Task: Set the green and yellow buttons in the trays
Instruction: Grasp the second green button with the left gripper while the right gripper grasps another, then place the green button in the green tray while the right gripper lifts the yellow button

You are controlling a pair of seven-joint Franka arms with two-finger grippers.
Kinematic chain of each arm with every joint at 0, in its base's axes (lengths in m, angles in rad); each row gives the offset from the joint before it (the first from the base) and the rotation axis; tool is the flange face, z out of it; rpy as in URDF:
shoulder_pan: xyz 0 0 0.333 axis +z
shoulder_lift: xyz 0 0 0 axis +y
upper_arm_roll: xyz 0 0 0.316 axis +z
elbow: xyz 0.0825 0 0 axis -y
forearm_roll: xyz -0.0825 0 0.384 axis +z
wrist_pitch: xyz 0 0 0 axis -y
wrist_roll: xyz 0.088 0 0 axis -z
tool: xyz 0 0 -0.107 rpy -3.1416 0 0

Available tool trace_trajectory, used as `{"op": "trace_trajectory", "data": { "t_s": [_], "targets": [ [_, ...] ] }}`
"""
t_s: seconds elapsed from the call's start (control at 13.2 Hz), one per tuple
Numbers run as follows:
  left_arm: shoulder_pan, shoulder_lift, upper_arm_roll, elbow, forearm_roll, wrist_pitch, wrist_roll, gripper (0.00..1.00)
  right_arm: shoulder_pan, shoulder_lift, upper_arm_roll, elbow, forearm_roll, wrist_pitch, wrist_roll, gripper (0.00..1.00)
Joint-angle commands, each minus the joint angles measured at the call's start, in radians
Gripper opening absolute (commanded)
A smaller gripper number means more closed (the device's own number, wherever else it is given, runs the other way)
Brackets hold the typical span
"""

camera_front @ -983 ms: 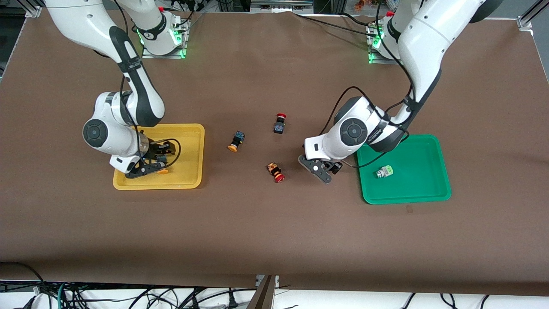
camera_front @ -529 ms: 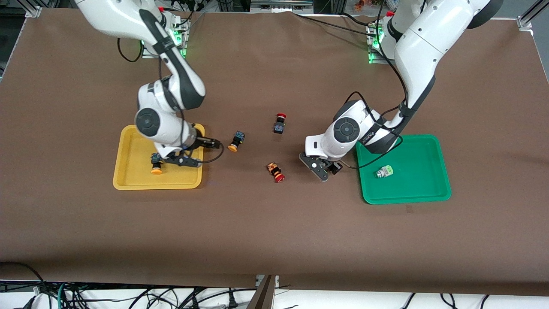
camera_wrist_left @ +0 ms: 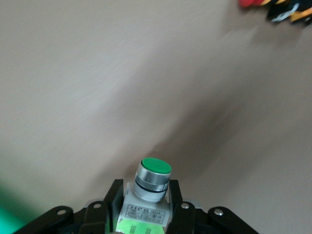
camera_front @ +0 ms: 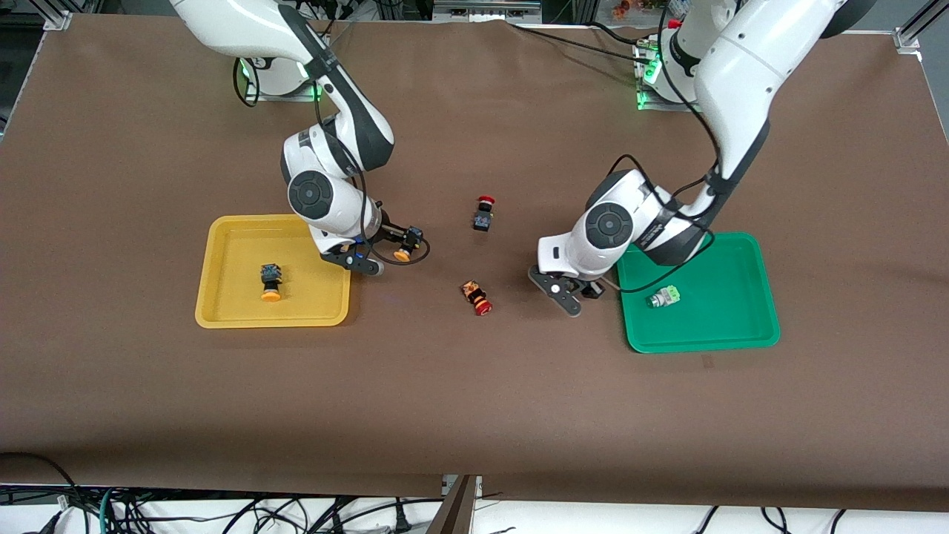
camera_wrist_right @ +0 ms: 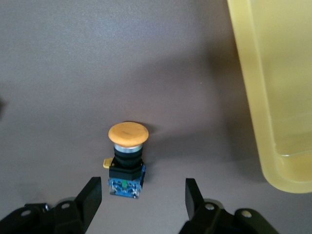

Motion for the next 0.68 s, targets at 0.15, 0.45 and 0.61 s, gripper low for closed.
{"op": "trace_trajectory", "data": {
  "t_s": [0.15, 0.45, 0.61],
  "targets": [
    [0.129, -0.196, -0.002, -0.022, -0.028, -0.321, 0.072, 0.0, 0.054, 0.065, -0.008, 0.008, 0.002, 0.103, 0.059, 0.77],
    [0.261, -0.164, 0.009, -0.048, 0.179, -0.314, 0.219, 0.0, 0.054, 0.081, -0.011, 0.008, -0.001, 0.142, 0.053, 0.59],
    [0.326, -0.149, 0.008, -0.111, 0.181, -0.2, 0.246, 0.0, 0.053, 0.081, -0.011, 0.008, -0.006, 0.139, 0.047, 0.33]
  ]
}}
